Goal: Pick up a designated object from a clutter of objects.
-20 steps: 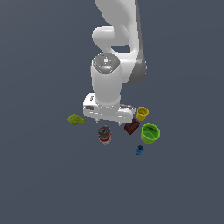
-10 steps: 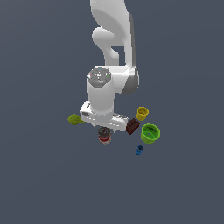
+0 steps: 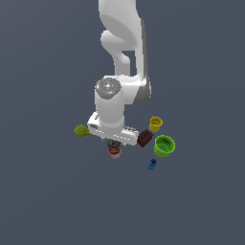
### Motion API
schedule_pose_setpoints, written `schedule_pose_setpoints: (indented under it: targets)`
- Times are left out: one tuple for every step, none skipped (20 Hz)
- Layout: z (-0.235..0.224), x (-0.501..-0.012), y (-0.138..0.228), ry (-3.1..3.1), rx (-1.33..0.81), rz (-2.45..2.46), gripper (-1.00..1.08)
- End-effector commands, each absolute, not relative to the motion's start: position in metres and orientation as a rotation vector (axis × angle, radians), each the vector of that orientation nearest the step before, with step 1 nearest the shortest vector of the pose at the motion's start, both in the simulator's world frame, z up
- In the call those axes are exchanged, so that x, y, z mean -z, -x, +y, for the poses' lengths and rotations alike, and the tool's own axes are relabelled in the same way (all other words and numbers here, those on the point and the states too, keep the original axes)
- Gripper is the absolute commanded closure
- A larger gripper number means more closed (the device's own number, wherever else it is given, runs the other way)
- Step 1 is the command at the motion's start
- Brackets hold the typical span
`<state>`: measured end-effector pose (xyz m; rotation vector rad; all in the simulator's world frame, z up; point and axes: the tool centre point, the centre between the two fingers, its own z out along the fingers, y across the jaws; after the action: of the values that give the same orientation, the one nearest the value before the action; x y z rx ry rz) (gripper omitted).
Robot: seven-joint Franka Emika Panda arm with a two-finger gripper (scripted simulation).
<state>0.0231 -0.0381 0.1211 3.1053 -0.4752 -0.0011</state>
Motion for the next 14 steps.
schedule_pose_setpoints:
  targets:
    - [-0.038,-0.112,-0.023,-3.105,0.002,-0.476,-0.92]
    - [-0.038,-0.107,-0.022,-3.105,0.002,-0.476,-0.92]
    - [-0.038,-0.101,-0.022,-3.105,0.001,-0.478,-0.92]
    - [-0.038,-0.096,-0.022,-3.105,0.001,-0.478,-0.92]
    - [-0.038,-0.092,-0.022,-3.105,0.001,-0.478,-0.92]
    - [-0.038,-0.088,-0.022,-3.105,0.001,-0.479,-0.92]
    - [-0.039,-0.084,-0.022,-3.105,0.000,-0.480,-0.92]
    - [-0.039,-0.082,-0.022,-3.105,0.000,-0.480,-0.92]
    - [-0.038,-0.080,-0.023,-3.105,0.000,-0.480,-0.92]
    - [-0.038,-0.078,-0.023,-3.105,0.000,-0.480,-0.92]
    - [-0.038,-0.077,-0.023,-3.105,0.000,-0.480,-0.92]
    - [-0.038,-0.077,-0.023,-3.105,0.000,-0.480,-0.92]
    - [-0.038,-0.077,-0.023,-3.105,0.000,-0.480,1.08]
    - [-0.038,-0.077,-0.023,-3.105,0.000,-0.480,1.08]
